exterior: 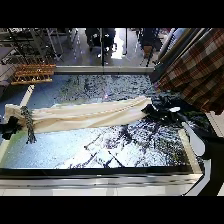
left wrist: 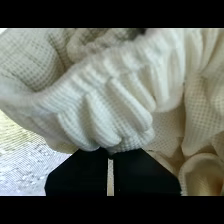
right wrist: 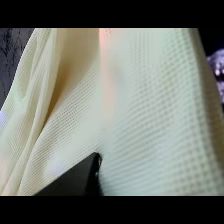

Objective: Fold the clothes and pants, and hang the long-sleeved shirts on hangers.

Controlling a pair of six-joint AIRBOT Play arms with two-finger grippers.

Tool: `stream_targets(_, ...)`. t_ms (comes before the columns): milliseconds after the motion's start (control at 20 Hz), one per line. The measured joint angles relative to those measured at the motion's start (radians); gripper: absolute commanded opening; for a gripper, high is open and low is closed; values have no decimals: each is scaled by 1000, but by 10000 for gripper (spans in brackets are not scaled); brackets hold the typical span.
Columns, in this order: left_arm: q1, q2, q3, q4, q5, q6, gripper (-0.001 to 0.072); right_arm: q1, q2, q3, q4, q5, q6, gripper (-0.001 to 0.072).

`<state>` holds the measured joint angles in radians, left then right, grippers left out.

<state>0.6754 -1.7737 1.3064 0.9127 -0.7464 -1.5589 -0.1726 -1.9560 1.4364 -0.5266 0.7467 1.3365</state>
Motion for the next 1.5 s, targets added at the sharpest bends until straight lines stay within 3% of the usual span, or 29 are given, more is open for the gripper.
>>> stream_targets(50, 0, 0, 0, -1, 5, -9, 21, 5, -23, 33, -1, -3, 14, 30)
stream_targets(150, 1, 0, 2, -20, -2, -7, 20, 11, -43, 84, -23, 2, 25, 29)
stream_targets(300, 14, 8, 28, -143, -62, 79, 19, 8, -15, 161, -103, 50, 34, 29)
stream_targets(500, 37, 16, 154, -342, -214, 149, 18, -10, 89, 305, -232, 147, 35, 29)
stream_targets(650, 51, 15, 229, -366, -330, 163, 18, -17, 153, 372, -347, 227, 32, 29)
stream_targets(1000, 41, -44, 266, 32, -615, 129, 18, -21, 190, 286, -619, 588, 32, 29)
stream_targets(1250, 55, -55, 268, 346, -724, 141, 18, -21, 213, 103, -767, 819, 6, 32)
stream_targets(1300, 61, -56, 268, 400, -745, 146, 19, -21, 227, 53, -781, 848, 1, 91)
stream_targets(1400, 74, -56, 268, 476, -777, 153, 21, -21, 270, -52, -807, 885, -6, 396)
stream_targets(1450, 79, -57, 269, 504, -783, 157, 47, -21, 296, -106, -820, 896, -10, 464)
stream_targets(1500, 83, -57, 269, 523, -790, 161, 192, -22, 328, -164, -822, 900, -14, 485)
